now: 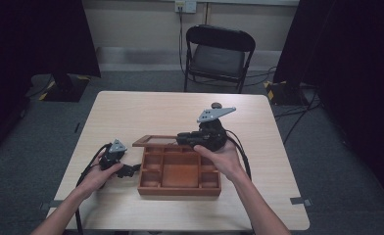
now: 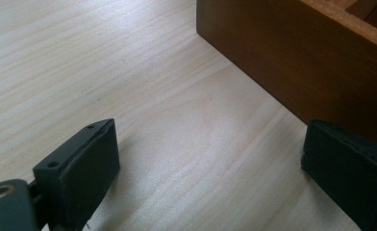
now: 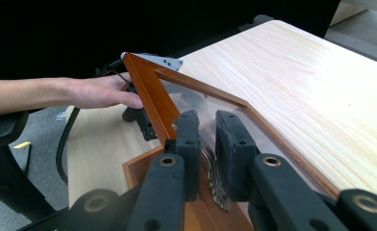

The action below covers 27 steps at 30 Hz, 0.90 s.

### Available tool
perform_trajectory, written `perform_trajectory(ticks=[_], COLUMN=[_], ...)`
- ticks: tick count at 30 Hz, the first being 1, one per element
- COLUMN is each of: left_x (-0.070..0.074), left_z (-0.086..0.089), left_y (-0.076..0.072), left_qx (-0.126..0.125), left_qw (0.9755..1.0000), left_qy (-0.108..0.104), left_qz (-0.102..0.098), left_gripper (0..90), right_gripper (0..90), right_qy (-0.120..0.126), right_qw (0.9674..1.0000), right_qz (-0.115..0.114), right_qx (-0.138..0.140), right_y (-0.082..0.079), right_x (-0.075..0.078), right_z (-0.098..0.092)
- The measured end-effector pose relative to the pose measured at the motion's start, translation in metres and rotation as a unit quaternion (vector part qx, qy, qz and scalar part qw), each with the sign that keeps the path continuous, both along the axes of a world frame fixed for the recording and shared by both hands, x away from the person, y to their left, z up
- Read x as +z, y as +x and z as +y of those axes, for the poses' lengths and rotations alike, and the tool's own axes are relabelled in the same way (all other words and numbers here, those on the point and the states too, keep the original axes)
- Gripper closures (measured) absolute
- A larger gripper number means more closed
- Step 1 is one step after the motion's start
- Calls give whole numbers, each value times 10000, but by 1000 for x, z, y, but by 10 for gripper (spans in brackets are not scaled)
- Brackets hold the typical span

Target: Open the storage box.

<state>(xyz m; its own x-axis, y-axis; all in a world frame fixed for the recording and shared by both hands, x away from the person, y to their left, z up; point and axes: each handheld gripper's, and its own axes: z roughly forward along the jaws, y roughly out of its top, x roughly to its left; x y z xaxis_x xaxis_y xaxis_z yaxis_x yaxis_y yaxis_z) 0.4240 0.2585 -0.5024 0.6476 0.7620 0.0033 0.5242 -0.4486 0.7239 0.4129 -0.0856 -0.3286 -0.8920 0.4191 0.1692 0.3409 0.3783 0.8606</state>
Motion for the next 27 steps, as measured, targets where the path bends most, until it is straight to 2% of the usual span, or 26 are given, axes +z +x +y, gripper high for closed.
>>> perform_trajectory(ticks=[27], left_x=[0], left_z=[0], left_y=[0], left_qx=[14], left_qw=[10000], left_qy=[-6], left_qz=[2], left_gripper=[54], right_gripper=[771], right_qy=[11], right_qw=[9996], right_qz=[-195], right_qx=[-182], right_y=[5], right_x=[7], right_z=[0])
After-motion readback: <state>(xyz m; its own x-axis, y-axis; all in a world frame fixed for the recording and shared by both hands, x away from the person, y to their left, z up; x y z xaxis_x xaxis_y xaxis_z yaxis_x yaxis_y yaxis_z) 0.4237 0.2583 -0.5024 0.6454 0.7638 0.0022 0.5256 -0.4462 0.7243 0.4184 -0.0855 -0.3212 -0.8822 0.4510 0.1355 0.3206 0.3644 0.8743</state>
